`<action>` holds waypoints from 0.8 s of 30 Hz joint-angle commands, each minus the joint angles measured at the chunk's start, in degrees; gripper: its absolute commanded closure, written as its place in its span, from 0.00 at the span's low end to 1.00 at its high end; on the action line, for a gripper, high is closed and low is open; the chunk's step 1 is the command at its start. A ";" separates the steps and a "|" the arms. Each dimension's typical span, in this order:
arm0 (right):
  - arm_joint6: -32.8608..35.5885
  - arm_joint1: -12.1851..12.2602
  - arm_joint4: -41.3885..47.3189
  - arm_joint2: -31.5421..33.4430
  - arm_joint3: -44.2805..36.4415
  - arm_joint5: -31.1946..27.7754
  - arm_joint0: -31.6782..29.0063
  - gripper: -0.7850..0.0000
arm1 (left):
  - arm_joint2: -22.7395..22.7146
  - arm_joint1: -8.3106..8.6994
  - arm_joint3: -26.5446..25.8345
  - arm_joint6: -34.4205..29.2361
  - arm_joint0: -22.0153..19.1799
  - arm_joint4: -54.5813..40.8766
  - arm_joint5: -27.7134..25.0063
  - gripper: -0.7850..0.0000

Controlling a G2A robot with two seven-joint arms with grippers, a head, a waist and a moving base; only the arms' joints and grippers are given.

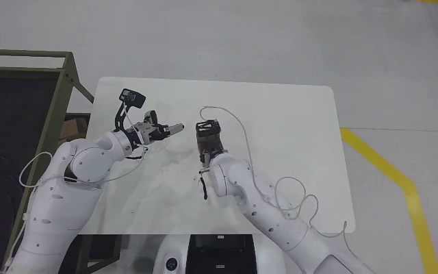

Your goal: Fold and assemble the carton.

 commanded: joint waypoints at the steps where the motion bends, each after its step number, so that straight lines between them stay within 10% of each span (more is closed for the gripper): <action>1: -0.20 0.05 -0.26 0.38 -1.02 -0.82 -0.48 0.74 | 0.00 0.00 0.00 0.00 0.00 0.00 0.00 0.00; 24: 1.81 3.65 3.98 17.25 -11.40 -18.42 -7.68 0.67 | 0.00 0.00 0.00 0.00 0.00 0.00 0.00 0.00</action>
